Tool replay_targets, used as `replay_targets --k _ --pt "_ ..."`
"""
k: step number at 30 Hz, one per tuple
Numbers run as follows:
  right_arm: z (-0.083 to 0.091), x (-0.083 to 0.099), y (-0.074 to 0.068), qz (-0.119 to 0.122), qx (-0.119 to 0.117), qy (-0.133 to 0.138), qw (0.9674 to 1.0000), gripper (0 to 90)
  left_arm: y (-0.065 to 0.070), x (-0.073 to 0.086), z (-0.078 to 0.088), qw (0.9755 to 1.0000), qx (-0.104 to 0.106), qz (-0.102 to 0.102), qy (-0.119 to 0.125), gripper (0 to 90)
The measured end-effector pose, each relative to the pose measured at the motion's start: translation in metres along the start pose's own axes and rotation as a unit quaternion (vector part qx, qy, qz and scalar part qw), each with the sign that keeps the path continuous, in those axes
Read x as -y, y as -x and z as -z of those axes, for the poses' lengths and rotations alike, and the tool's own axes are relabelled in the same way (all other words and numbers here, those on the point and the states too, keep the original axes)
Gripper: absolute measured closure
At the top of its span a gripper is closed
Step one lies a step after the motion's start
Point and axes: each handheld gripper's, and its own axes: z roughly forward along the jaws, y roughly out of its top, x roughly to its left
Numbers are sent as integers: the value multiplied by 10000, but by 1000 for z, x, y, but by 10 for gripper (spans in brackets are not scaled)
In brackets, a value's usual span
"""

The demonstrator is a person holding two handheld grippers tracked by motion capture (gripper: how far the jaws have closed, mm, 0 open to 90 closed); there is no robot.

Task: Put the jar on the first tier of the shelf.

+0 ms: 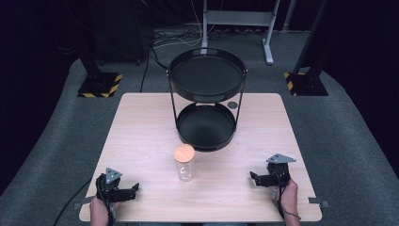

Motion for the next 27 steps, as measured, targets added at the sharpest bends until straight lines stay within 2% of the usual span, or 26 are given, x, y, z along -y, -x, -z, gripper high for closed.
replay_targets --k 7,11,17,27 --pt "0 0 1 -32 -102 30 9999 12 4 0 1 10000 10 -2 62 2" --pt "0 0 2 -36 -93 22 9999 13 7 0 1 10000 -1 -71 36 2" --pt "0 0 2 -62 -108 30 9999 13 12 -1 2 9999 25 -61 110 2" --pt "0 0 3 -86 -100 38 9999 13 23 -6 3 9997 97 -160 183 2"
